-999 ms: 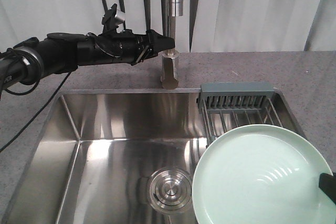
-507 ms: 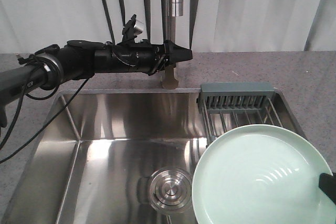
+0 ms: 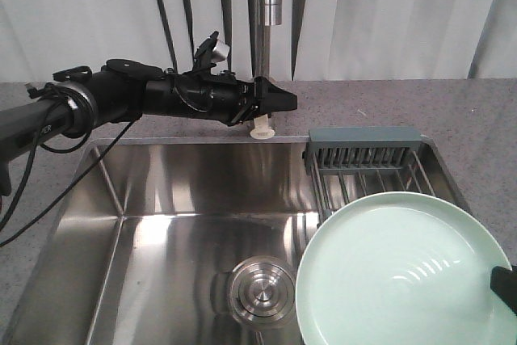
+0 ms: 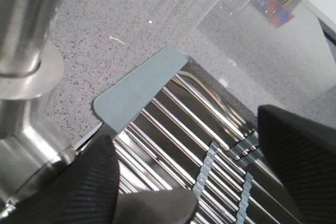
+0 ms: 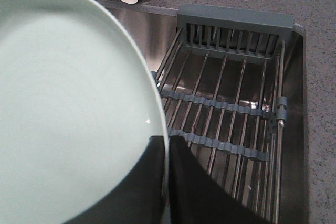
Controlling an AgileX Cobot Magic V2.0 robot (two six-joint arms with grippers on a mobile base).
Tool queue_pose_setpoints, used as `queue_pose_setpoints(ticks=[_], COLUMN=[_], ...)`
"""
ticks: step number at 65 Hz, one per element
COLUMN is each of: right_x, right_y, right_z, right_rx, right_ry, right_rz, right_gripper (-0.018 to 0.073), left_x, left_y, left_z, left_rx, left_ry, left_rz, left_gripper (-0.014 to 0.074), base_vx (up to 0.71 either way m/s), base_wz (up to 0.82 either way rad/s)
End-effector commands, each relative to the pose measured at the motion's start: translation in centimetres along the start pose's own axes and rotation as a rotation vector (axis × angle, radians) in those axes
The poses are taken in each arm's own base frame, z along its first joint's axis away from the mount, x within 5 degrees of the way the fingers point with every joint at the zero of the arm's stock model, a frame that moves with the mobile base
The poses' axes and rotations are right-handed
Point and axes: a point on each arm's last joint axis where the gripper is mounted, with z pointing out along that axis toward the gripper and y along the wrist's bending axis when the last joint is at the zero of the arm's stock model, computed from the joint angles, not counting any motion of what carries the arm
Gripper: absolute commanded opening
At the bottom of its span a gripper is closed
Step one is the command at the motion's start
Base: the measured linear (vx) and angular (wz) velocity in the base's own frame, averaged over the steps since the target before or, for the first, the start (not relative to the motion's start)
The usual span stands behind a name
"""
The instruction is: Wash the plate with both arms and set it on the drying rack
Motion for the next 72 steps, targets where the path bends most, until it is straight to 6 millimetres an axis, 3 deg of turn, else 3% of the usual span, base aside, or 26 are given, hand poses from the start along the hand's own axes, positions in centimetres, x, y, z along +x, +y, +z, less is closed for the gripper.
queue_pose_setpoints(ticks=[1, 31, 57, 72], right_x=[-1.3, -1.3, -1.3, -1.3], right_y=[-0.1, -0.1, -0.1, -0.1], right_z=[-0.4, -0.4, -0.4, -0.4], right_rx=[0.022, 0.021, 0.022, 0.021], right_ry=[-0.085, -0.085, -0.086, -0.085], right_rz=[0.012, 0.012, 0.012, 0.012], right_gripper=[-0.0001, -0.0001, -0.0001, -0.0001], left_x=[-0.5, -1.2, -3.0, -3.4], left_y=[-5.1, -5.0, -5.7, -3.8], left_z=[-0.5, -1.3, -4.4, -6.9], left_rx=[0.171, 0.206, 0.315, 0.276], left_ry=[0.076, 0.032, 0.003, 0.049], left_rz=[0.029, -0.011, -0.036, -0.113], left_gripper=[0.0483, 0.0323, 0.0187, 0.0098], base_vx=[0.0, 0.0, 0.0, 0.0], base_wz=[0.0, 0.0, 0.0, 0.0])
